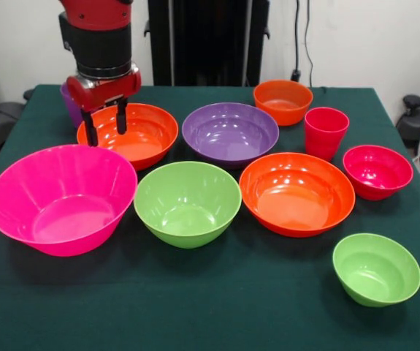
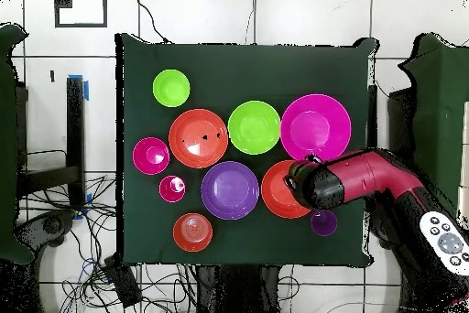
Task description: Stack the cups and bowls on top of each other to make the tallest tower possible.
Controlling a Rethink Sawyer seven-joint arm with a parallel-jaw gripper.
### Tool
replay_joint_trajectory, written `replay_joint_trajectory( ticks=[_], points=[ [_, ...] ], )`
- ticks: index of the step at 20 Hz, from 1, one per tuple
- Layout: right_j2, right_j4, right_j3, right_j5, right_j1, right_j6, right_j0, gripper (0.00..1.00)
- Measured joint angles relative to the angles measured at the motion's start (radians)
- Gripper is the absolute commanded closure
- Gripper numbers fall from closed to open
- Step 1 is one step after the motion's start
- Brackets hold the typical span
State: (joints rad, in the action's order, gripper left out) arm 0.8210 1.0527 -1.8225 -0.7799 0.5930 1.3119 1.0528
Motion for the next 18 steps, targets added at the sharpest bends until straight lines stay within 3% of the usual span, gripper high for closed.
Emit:
replay_joint_trajectory(
  ticks=[18],
  points=[
    [0.0, 0.029, 0.078, 0.004, -0.074, 0.0, 0.002, 0.0]
  ],
)
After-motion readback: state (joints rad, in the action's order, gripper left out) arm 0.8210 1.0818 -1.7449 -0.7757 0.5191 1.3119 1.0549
